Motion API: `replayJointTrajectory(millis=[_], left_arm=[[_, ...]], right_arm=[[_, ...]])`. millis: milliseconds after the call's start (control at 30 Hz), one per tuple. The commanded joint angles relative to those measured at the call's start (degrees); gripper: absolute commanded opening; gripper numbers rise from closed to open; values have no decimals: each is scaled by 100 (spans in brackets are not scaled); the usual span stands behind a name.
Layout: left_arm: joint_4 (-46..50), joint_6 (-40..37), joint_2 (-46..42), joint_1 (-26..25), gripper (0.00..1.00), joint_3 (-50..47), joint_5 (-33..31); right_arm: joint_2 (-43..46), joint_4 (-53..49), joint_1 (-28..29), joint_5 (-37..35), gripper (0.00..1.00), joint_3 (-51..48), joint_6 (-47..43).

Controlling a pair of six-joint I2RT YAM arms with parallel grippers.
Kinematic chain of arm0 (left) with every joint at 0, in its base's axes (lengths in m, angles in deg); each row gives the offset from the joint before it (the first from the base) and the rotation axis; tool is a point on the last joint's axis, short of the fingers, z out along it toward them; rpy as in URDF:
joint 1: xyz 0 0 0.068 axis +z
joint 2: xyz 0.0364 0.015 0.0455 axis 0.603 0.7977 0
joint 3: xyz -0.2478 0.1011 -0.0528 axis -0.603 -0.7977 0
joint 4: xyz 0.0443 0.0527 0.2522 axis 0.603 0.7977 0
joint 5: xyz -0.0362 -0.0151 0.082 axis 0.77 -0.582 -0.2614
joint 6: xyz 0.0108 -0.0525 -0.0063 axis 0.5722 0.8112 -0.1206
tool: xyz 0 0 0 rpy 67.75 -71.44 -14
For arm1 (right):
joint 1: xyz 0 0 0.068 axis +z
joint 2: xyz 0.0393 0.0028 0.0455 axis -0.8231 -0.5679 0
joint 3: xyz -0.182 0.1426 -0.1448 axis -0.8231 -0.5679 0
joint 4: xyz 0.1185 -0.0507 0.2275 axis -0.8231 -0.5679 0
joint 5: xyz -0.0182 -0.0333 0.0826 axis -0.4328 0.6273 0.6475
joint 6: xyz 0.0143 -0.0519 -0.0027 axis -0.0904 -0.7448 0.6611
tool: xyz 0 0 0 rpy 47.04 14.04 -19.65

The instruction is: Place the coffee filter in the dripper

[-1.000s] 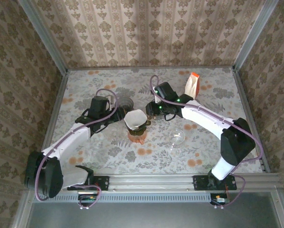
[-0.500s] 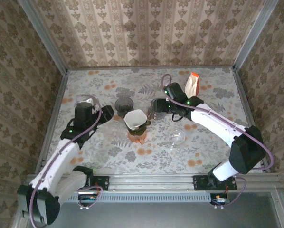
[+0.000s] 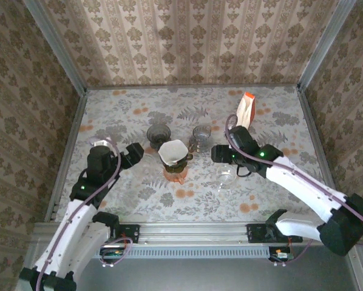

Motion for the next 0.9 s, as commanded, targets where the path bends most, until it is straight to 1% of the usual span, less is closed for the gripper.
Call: replayJointTrajectory(millis=[0, 100, 267, 400, 433, 533, 667, 767, 867], left_arm=[[598, 285, -415, 95, 89, -287, -304], [973, 435, -623, 132, 79, -472, -536], [1081, 582, -442, 205, 71, -720, -486], [1136, 668, -309, 306, 64, -809, -460], [1134, 704, -312, 315, 63, -836, -468], [827, 741, -302, 344, 62, -1007, -365], [89, 817, -160, 378, 62, -1299, -198], [-364, 854, 13, 387, 58, -1393, -164], [-783, 839, 273, 396, 50, -1430, -71]], right_arm=[[465, -451, 360, -16, 77, -166, -107], [713, -664, 564, -228, 77, -191, -67], [760, -629, 626, -232, 77, -189, 42], [613, -606, 844, -173, 75, -82, -56], [576, -626, 909, -167, 75, -54, -89], [521, -626, 1107, -169, 75, -18, -199], [520, -549, 1186, -139, 74, -87, -162], [529, -522, 1226, -138, 74, -105, -142], [529, -548, 1235, -179, 74, -118, -134]])
